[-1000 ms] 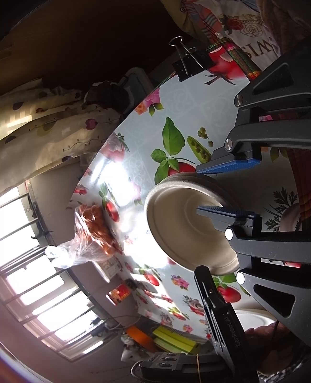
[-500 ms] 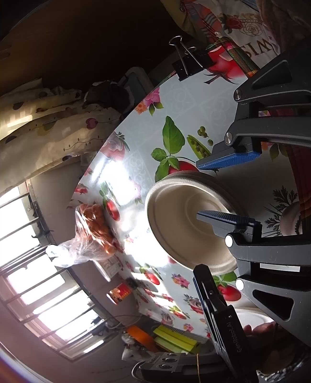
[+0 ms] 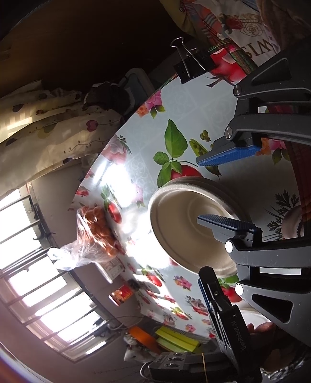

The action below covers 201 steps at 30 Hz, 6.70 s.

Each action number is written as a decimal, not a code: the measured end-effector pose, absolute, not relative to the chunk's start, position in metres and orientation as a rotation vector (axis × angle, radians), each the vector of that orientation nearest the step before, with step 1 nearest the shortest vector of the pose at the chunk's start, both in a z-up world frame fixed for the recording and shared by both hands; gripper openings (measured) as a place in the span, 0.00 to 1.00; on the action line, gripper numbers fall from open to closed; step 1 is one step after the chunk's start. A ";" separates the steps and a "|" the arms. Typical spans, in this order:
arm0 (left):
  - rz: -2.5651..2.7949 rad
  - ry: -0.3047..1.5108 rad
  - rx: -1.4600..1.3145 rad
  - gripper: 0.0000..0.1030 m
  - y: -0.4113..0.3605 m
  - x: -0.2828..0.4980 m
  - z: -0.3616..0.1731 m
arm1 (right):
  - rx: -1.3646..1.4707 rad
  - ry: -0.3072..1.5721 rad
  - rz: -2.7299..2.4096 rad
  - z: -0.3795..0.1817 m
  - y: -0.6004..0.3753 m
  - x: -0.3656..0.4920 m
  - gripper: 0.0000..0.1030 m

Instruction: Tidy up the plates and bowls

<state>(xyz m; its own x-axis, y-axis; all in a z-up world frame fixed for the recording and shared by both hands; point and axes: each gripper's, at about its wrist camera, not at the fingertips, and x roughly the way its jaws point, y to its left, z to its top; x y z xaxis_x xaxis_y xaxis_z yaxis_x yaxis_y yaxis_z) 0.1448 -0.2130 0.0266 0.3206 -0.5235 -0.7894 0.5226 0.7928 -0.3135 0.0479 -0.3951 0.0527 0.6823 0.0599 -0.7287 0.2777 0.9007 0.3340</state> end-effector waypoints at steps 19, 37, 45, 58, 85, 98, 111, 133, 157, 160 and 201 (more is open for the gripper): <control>-0.691 1.070 0.008 0.37 -0.225 0.150 0.018 | 0.442 0.854 -0.104 0.045 -0.393 0.061 0.41; -0.665 1.092 -0.006 0.37 -0.227 0.153 0.009 | 0.433 0.869 -0.094 0.040 -0.391 0.065 0.38; -0.664 1.106 -0.024 0.36 -0.228 0.154 0.006 | 0.438 0.869 -0.096 0.039 -0.391 0.065 0.28; -0.646 1.103 -0.020 0.25 -0.227 0.154 0.007 | 0.438 0.871 -0.096 0.038 -0.390 0.066 0.24; -0.616 1.063 -0.053 0.25 -0.201 0.147 0.028 | 0.422 0.847 -0.050 0.058 -0.370 0.068 0.23; -0.570 1.038 -0.078 0.25 -0.170 0.141 0.036 | 0.379 0.844 0.010 0.066 -0.341 0.072 0.23; -0.524 1.020 -0.105 0.25 -0.136 0.134 0.041 | 0.343 0.841 0.067 0.073 -0.312 0.074 0.23; -0.385 0.993 -0.186 0.25 -0.050 0.113 0.043 | 0.254 0.862 0.218 0.077 -0.228 0.081 0.23; -0.242 0.967 -0.251 0.25 0.026 0.094 0.043 | 0.178 0.907 0.373 0.070 -0.153 0.099 0.23; -0.223 0.966 -0.259 0.25 0.035 0.094 0.043 | 0.172 0.923 0.395 0.066 -0.144 0.103 0.23; -0.137 1.038 -0.356 0.25 0.085 0.092 0.019 | 0.146 1.020 0.497 0.043 -0.095 0.121 0.24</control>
